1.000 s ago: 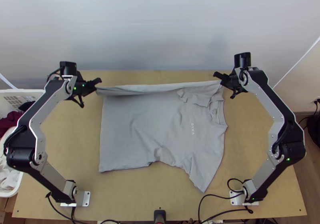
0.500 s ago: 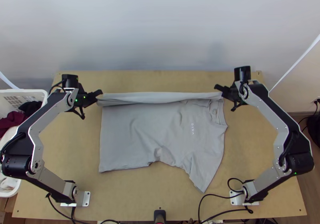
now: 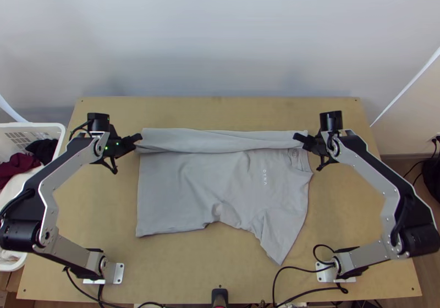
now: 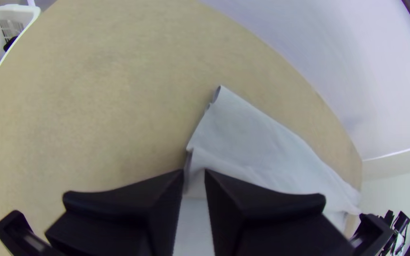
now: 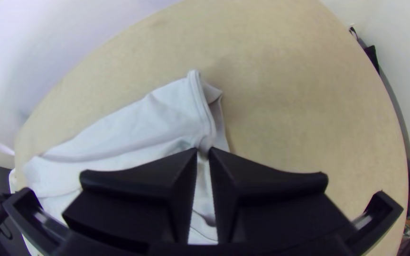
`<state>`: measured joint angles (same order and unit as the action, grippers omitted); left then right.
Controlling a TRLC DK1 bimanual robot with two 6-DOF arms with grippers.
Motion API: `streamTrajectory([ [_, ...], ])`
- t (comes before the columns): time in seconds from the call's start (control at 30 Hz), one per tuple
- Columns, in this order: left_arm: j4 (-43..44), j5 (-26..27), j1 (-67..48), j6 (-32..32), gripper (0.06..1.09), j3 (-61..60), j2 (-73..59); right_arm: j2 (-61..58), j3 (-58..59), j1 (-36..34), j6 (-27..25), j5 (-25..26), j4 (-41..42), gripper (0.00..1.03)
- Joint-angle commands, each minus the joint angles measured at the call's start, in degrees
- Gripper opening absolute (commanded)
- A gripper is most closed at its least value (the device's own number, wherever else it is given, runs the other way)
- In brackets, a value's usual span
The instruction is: Fold the t-shirt
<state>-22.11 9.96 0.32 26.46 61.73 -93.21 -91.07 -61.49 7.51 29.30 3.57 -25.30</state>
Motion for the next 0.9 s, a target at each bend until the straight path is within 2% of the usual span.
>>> streamTrajectory([
  [0.0,0.14,1.47,-0.58,-2.46,0.74,-1.79,3.38,4.23,3.22,1.11,-0.21,1.52,0.43,0.47],
  [0.07,-0.22,1.38,-0.67,-3.34,0.88,-1.79,4.44,5.9,4.19,1.54,-0.47,1.61,0.34,0.59],
  [0.1,-0.22,1.38,-0.58,-3.52,0.91,-1.88,4.97,6.69,4.45,1.72,-0.65,1.61,0.34,0.59],
  [0.3,-2.59,1.47,1.18,-6.33,0.91,-1.88,8.92,16.71,7.53,2.42,-0.73,1.96,-0.54,0.59],
  [0.57,-7.95,1.38,1.27,-10.02,0.91,-2.85,17.97,23.48,7.79,4.8,1.46,1.88,-20.84,0.58],
  [0.7,-9.62,1.38,1.27,-10.46,0.91,-3.64,21.58,24.89,12.36,4.27,1.11,1.44,-26.56,0.58],
  [0.77,-10.41,1.38,1.18,-10.46,0.91,-3.9,22.63,24.89,14.56,3.92,1.02,1.26,-29.54,0.51],
  [0.87,-11.29,1.38,1.18,-10.37,0.91,-4.52,24.04,25.32,17.81,4.36,0.85,-0.67,-32.01,0.51],
])
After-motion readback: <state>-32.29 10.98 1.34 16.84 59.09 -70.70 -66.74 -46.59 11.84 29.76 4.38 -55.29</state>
